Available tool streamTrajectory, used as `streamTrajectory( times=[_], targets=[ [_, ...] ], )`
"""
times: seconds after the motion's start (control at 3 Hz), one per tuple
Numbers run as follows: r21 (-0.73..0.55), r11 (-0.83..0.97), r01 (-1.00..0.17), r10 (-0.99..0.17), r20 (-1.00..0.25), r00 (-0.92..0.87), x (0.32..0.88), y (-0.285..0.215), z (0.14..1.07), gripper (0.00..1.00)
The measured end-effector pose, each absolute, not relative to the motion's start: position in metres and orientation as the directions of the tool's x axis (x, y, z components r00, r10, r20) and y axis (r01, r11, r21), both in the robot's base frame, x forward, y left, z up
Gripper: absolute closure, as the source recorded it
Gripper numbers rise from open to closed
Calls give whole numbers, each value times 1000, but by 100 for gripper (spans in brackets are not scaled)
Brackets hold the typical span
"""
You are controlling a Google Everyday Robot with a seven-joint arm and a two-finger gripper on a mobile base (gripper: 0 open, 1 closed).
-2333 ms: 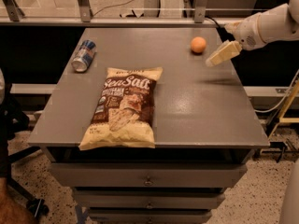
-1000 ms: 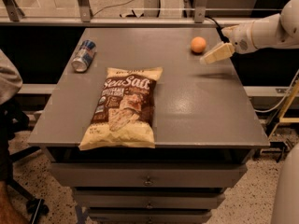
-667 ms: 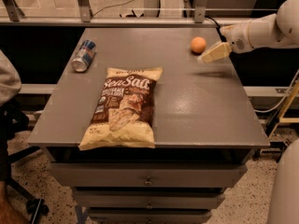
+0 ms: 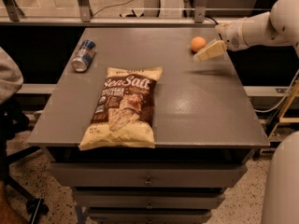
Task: Move orange near brown chip bag
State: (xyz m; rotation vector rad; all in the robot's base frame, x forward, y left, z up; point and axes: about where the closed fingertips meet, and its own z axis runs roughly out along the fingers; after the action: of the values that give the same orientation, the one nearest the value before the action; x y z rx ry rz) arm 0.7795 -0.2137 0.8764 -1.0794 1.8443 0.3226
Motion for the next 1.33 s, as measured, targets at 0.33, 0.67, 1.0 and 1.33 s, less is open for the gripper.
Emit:
streamTrajectory(
  times=[0.33,0.67,1.0,1.33],
  targets=[
    [-213,590,-779,-536,-825,-180,784,-213,874,0],
    [-216,626,-749,-532,-821,-208,789,-216,871,0],
    [-210,657,-724,-526,-816,-241,793,-220,867,0],
    [-202,686,-699,-528,-799,-287,798,-222,859,0]
  ],
)
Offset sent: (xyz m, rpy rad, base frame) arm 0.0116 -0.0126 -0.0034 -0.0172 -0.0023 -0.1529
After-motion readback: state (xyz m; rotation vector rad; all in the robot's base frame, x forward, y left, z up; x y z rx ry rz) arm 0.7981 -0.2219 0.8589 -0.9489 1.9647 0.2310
